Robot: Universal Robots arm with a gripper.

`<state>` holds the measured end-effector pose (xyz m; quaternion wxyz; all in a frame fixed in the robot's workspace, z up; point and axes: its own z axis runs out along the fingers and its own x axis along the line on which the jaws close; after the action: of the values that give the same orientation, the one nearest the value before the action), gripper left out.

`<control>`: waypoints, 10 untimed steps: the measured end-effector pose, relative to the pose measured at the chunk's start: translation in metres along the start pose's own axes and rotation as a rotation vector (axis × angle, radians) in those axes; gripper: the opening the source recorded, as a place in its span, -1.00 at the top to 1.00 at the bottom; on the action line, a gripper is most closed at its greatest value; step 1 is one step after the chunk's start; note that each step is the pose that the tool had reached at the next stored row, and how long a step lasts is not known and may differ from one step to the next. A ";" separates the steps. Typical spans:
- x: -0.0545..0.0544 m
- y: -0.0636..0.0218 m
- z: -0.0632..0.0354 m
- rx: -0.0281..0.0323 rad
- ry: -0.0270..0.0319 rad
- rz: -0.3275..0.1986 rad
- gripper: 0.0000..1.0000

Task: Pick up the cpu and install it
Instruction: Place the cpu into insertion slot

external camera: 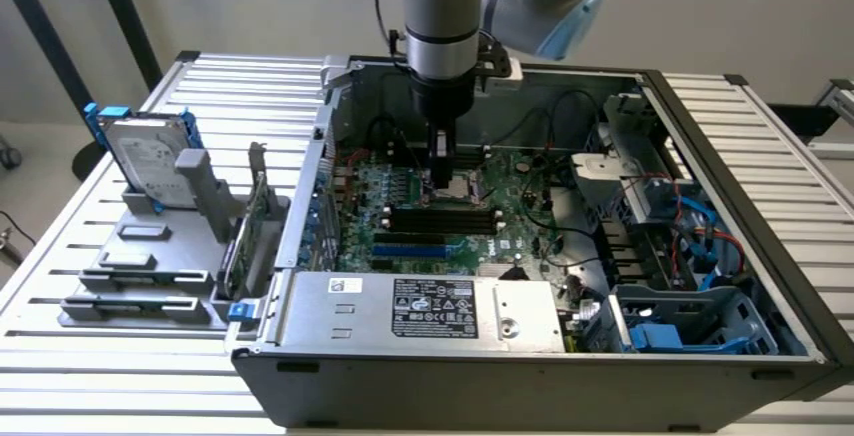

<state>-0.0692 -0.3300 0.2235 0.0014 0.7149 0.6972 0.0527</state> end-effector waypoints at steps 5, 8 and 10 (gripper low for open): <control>0.000 -0.0118 -0.0037 0.0108 0.0157 0.002 0.18; 0.000 -0.0198 -0.0050 0.0234 0.0217 0.003 0.41; 0.000 -0.0224 -0.0057 0.0273 0.0247 0.004 0.65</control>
<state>-0.0920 -0.3300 0.2274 -0.0170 0.7156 0.6964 0.0520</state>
